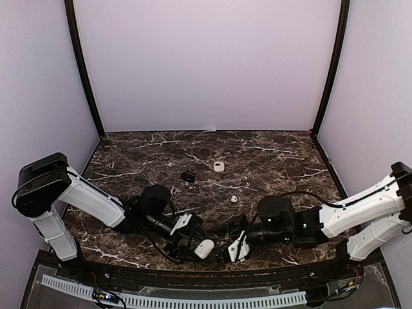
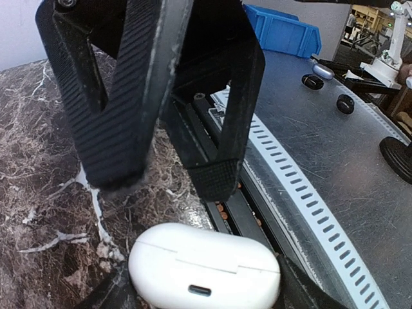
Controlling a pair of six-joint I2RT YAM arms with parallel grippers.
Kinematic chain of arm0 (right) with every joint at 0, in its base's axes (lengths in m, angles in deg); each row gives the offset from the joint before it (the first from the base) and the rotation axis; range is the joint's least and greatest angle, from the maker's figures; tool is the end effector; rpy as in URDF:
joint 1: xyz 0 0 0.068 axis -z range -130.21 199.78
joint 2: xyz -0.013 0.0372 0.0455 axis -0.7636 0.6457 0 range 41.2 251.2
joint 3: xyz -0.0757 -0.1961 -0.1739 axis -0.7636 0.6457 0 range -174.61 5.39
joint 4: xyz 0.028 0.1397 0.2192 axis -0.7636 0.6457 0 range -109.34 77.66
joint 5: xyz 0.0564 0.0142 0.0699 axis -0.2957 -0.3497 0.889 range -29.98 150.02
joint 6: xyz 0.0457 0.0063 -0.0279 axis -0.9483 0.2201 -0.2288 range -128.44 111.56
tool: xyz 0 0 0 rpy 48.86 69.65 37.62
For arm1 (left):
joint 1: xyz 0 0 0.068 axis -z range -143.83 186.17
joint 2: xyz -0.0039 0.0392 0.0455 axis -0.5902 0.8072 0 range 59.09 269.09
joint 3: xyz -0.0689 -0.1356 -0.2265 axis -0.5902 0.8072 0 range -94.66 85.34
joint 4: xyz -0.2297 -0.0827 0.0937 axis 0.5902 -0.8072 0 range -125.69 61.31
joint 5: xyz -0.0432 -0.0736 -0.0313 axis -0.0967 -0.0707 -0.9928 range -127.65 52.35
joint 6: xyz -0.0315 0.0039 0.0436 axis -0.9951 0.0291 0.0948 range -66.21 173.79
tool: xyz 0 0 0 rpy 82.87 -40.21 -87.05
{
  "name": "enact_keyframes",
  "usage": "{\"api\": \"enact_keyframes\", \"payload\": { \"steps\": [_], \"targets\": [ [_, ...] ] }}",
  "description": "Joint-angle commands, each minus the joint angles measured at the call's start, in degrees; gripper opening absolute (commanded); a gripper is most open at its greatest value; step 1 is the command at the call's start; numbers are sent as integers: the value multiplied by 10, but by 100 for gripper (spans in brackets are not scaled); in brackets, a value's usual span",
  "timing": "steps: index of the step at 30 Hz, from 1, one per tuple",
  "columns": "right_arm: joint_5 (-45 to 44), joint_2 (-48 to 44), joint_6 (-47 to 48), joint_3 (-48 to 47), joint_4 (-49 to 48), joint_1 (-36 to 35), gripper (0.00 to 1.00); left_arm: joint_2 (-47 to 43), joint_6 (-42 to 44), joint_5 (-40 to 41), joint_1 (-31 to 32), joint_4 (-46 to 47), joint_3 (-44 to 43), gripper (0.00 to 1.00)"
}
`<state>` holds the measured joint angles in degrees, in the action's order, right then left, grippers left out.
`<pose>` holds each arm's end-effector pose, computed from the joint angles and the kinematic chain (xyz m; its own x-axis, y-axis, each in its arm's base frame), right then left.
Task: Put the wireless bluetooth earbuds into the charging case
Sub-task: Pass from the left arm to the right
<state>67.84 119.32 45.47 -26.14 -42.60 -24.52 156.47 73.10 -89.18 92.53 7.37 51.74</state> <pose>0.0705 0.2689 0.1918 0.7349 -0.3440 -0.5844 -0.6683 -0.2211 -0.7103 0.1437 -0.2661 0.1373 0.0551 0.2886 -0.9559 0.9363 -0.3474 -0.0509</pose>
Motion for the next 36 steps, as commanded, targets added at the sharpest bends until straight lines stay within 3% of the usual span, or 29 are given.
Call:
{"api": "enact_keyframes", "payload": {
  "steps": [1,15,36],
  "targets": [
    [10,2,68,-13,27,0,53,-26,7,-18,-4,-15,-5,39],
    [-78,35,136,24,-72,-36,55,-26,-37,-30,-4,57,9,39],
    [-105,69,138,35,-154,-44,44,-15,-95,-49,-6,142,27,38]
  ]
}}
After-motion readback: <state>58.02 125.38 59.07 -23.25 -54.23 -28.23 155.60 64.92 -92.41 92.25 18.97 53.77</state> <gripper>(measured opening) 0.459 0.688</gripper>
